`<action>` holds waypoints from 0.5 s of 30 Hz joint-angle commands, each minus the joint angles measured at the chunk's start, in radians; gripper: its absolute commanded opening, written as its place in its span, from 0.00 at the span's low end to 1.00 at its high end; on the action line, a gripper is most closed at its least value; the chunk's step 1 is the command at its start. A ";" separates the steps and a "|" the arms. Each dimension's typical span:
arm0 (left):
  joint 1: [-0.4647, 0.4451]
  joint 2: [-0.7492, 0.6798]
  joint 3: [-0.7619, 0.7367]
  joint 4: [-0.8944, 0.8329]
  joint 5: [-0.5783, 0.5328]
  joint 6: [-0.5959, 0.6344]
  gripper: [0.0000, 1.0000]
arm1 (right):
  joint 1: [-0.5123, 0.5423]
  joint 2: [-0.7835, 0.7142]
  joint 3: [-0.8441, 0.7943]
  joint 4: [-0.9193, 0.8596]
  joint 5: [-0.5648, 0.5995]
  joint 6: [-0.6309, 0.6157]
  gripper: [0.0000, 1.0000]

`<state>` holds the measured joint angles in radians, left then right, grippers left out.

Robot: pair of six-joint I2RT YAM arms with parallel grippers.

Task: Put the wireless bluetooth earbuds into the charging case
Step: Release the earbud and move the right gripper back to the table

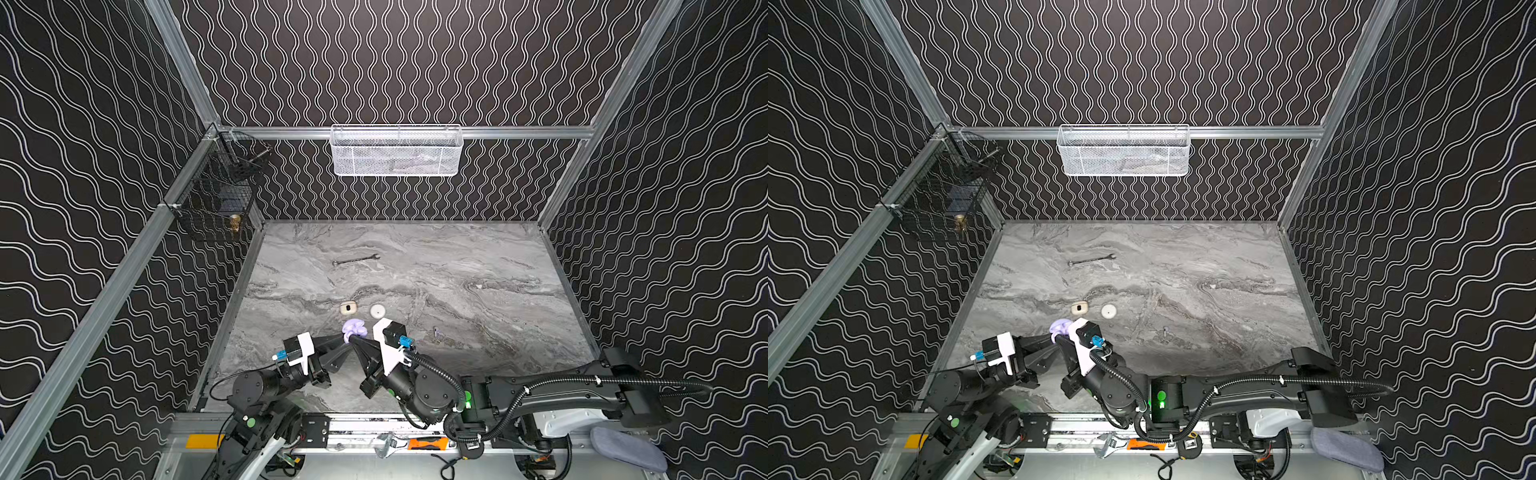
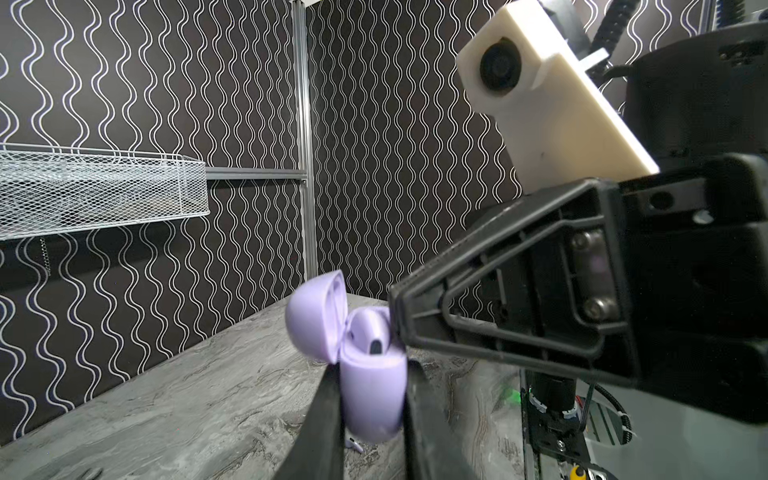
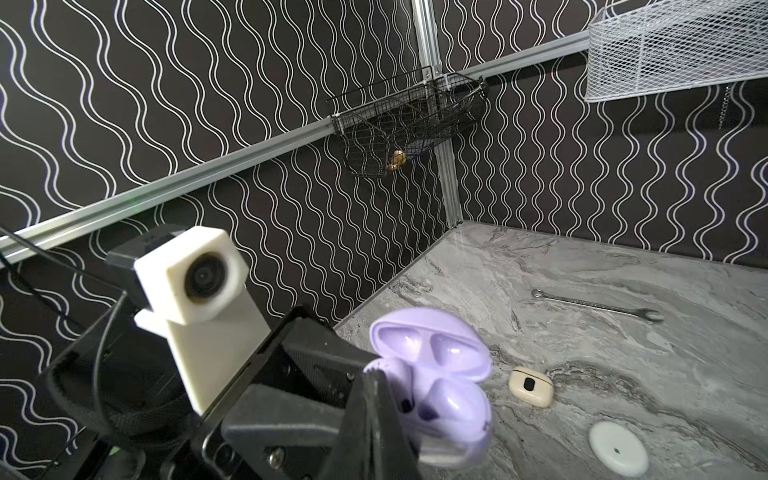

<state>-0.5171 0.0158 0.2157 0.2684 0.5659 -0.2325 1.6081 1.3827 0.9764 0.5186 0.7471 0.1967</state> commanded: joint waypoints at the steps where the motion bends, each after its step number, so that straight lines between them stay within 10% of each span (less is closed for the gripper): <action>1: 0.001 -0.002 0.003 0.025 -0.001 0.007 0.00 | 0.000 -0.024 -0.008 -0.002 0.033 0.010 0.00; 9: 0.000 -0.002 0.007 -0.020 -0.014 0.029 0.00 | -0.004 -0.218 -0.132 -0.119 0.207 0.071 0.08; 15: 0.000 0.000 -0.004 -0.060 -0.015 0.047 0.00 | -0.175 -0.372 -0.177 -0.741 0.275 0.527 0.20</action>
<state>-0.5171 0.0158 0.2157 0.2134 0.5575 -0.2066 1.5082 1.0435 0.8093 0.1528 0.9852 0.4328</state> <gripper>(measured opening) 0.210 0.204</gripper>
